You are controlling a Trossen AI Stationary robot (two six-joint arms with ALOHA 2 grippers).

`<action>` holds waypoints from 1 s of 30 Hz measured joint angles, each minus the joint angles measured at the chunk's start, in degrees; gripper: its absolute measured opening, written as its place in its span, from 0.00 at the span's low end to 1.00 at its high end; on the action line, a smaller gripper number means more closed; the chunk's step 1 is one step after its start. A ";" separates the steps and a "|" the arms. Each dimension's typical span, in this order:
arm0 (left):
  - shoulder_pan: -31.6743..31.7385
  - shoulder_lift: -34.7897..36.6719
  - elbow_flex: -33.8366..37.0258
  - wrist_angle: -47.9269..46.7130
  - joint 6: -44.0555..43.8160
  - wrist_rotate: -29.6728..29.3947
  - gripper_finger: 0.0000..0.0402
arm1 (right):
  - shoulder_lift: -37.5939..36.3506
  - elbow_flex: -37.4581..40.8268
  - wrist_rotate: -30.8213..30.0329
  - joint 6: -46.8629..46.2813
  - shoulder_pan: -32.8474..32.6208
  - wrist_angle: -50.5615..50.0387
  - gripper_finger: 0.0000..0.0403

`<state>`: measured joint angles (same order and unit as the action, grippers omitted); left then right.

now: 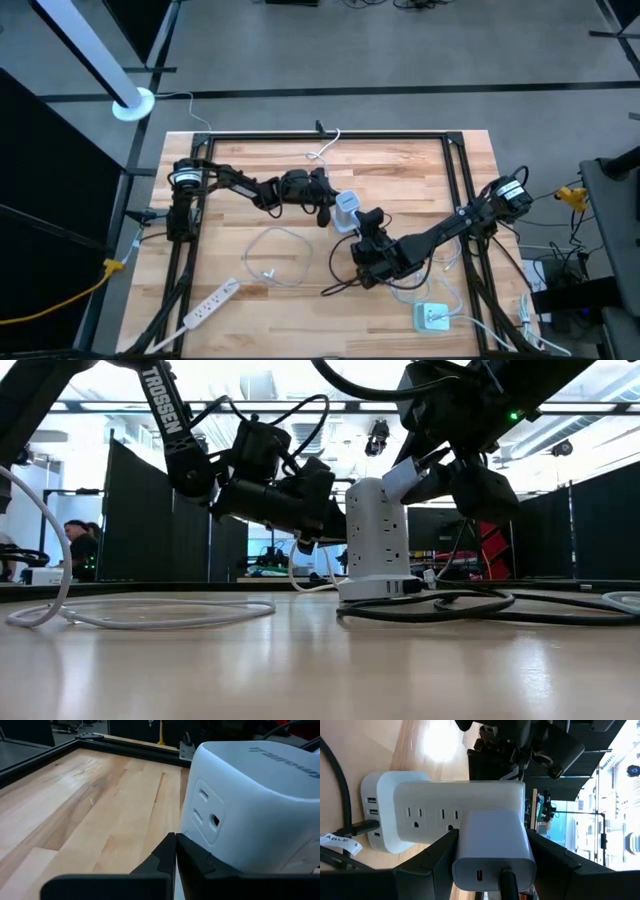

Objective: Plug in charger cables
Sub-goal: Insert the purple charger adapter into the top white outlet extension

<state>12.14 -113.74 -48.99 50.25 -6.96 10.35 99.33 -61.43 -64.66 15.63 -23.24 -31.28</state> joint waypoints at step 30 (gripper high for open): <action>-0.22 1.52 -0.72 -5.75 -0.38 0.85 0.00 | -0.20 -0.11 1.60 8.62 2.84 0.76 0.48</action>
<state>11.92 -112.22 -49.71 44.50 -7.35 11.20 99.13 -61.54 -63.07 24.25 -20.40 -30.52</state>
